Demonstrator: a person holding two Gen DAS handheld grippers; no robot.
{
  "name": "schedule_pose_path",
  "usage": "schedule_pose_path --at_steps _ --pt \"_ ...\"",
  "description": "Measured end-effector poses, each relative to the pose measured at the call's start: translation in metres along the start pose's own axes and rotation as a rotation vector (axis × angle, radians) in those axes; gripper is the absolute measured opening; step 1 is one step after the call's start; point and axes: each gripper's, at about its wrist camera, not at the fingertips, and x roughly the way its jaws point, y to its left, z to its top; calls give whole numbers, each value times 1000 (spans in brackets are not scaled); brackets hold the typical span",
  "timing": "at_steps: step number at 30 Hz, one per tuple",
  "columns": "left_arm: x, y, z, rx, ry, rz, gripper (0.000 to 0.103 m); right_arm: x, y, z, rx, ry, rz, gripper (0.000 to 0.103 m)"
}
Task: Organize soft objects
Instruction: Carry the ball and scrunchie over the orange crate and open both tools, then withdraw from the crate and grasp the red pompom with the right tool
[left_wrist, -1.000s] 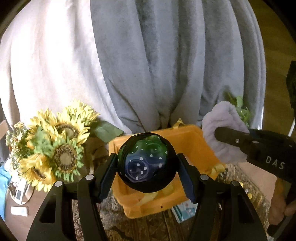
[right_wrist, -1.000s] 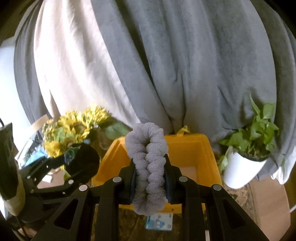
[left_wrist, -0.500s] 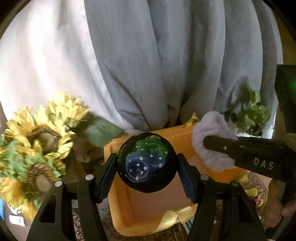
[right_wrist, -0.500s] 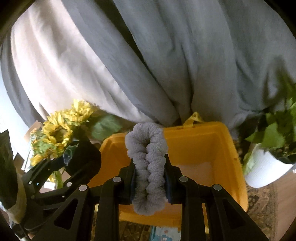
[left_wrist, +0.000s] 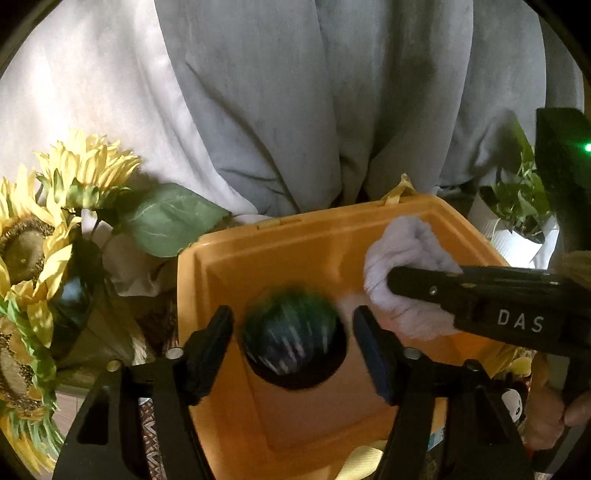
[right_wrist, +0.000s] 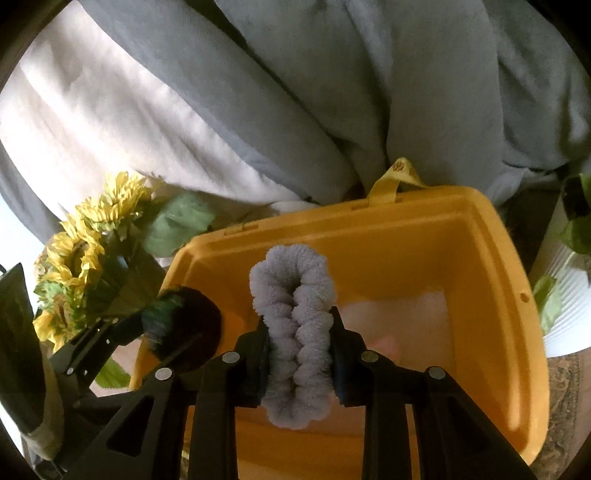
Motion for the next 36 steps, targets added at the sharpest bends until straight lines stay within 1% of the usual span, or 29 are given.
schedule_pose_path --at_steps 1,2,3,5,9,13,14,18,23,28,30,34,36 --pt "-2 0 0 0 -9 4 78 2 0 0 5 7 1 45" --pt "-4 -1 0 2 -15 5 78 3 -2 0 20 14 4 52" --pt "-5 -1 0 4 -19 6 78 4 -3 0 32 18 10 56" --pt "-9 -2 0 5 -26 16 78 3 -5 1 46 15 4 56" --pt "-21 -2 -3 -4 -44 32 78 -5 -2 0 18 -13 -50 56" --pt "-40 -5 -8 -10 -75 51 83 -22 1 -3 -11 -50 -105 56" --pt "-44 -7 -10 -9 -82 55 83 -29 3 -6 -22 -67 -124 56" --pt "-67 -15 -15 -12 -114 60 87 -55 8 -14 -50 -124 -169 66" --pt "-100 -25 -23 -18 -162 85 95 -89 9 -25 -31 -189 -197 70" --pt "-127 -40 -32 -3 -194 98 99 -125 11 -41 -33 -241 -232 70" --pt "-137 -44 -37 -6 -199 96 100 -140 12 -49 -37 -261 -243 74" --pt "-155 -55 -47 5 -211 104 100 -166 13 -63 -37 -297 -255 75" --pt "-163 -60 -51 10 -218 107 100 -176 14 -71 -46 -312 -273 77"
